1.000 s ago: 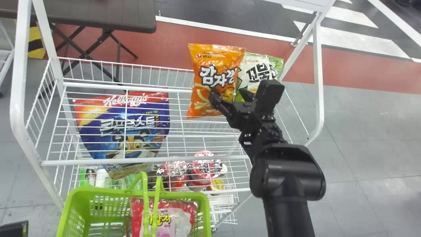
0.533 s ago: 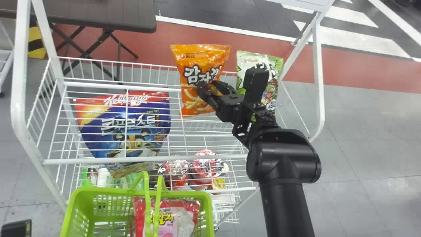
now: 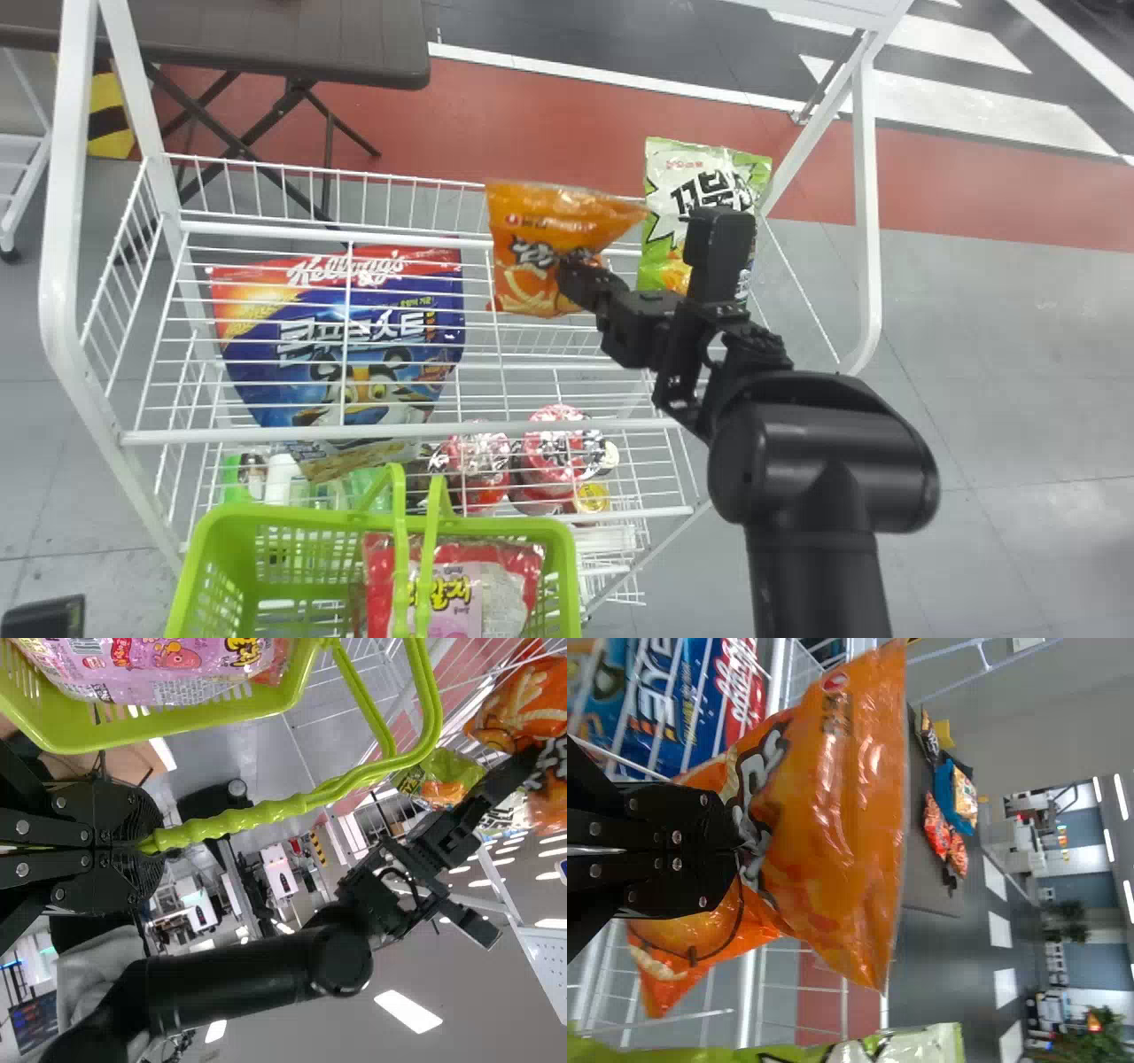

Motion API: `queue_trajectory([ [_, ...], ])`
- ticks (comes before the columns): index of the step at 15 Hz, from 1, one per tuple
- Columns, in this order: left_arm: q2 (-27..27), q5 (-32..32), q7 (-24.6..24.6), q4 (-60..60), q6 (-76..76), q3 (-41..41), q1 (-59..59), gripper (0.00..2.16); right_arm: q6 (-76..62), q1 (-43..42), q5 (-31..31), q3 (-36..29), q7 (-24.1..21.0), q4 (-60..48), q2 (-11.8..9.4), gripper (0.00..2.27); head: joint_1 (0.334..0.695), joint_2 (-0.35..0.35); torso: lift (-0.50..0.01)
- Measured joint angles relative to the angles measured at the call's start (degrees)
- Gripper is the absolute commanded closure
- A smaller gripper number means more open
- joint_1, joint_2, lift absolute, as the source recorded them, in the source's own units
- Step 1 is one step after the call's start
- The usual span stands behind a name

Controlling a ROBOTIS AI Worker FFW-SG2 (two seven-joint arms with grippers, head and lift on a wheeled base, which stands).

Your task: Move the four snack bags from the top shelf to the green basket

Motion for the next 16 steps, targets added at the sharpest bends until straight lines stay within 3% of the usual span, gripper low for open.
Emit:
queue_trajectory([
  [4, -0.02, 0.15, -0.14, -1.12, 0.00, 0.56, 0.76, 1.16, 20.05, 6.97, -5.58, -4.32, 2.60, -17.56, 0.02, 2.20, 0.695, -0.350, 0.000],
  [9, -0.14, 0.18, -0.35, -1.54, -0.18, 0.34, 1.53, 1.16, 35.27, 16.29, -15.96, -12.66, 4.82, -34.11, 0.16, 2.20, 0.695, -0.350, 0.000],
  [11, -0.16, 0.18, -0.35, -1.60, -0.40, 0.14, 1.69, 1.16, 42.67, 19.05, -20.62, -17.84, 6.73, -38.63, 0.18, 2.20, 0.695, -0.350, 0.000],
  [16, -0.41, 0.09, 0.13, -1.65, -1.08, -0.13, 1.76, 1.16, 44.31, 22.60, -37.18, -34.92, 11.41, -40.94, 0.18, 2.20, 0.695, -0.350, 0.000],
])
